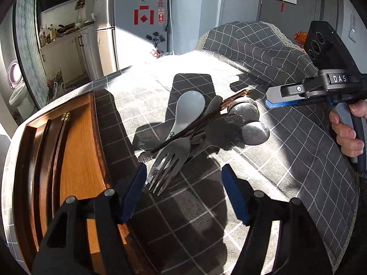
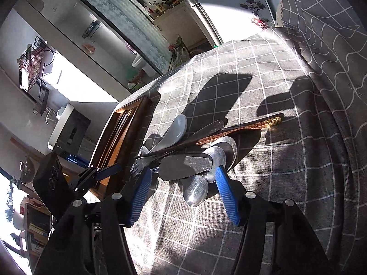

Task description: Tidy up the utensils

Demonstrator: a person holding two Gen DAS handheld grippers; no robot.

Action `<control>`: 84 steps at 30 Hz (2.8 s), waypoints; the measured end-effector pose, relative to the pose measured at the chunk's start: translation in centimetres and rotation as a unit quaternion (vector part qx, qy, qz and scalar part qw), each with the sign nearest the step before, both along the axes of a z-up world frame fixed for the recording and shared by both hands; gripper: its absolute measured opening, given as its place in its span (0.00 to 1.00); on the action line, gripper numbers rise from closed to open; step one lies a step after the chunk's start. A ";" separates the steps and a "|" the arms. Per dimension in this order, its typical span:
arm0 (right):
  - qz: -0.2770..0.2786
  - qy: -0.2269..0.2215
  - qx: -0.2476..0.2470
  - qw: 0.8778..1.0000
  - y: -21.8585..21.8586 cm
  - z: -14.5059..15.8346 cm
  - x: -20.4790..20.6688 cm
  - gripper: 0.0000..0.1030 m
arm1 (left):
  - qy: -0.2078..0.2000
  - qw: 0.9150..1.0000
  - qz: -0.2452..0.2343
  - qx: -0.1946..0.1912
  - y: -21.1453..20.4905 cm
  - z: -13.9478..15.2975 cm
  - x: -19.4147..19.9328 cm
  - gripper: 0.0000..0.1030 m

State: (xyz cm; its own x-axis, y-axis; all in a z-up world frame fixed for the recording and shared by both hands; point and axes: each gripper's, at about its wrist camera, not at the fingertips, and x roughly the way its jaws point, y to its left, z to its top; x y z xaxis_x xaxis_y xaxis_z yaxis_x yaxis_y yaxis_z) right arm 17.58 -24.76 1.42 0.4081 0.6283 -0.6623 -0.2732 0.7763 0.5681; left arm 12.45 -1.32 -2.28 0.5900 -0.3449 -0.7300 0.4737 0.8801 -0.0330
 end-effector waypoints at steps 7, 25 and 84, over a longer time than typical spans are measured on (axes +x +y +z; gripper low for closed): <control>0.000 0.010 0.011 1.000 0.0 -1.1 1.2 0.58 | 0.019 0.999 0.007 0.032 -0.7 -1.3 2.2 0.56; 0.018 0.037 0.068 0.997 3.8 -0.8 0.2 0.58 | 0.020 0.999 0.016 0.034 -0.7 -0.7 -0.3 0.03; 0.106 0.076 0.019 0.991 27.8 -1.3 5.1 0.13 | 0.011 0.980 0.190 -0.064 14.9 2.1 -6.1 0.06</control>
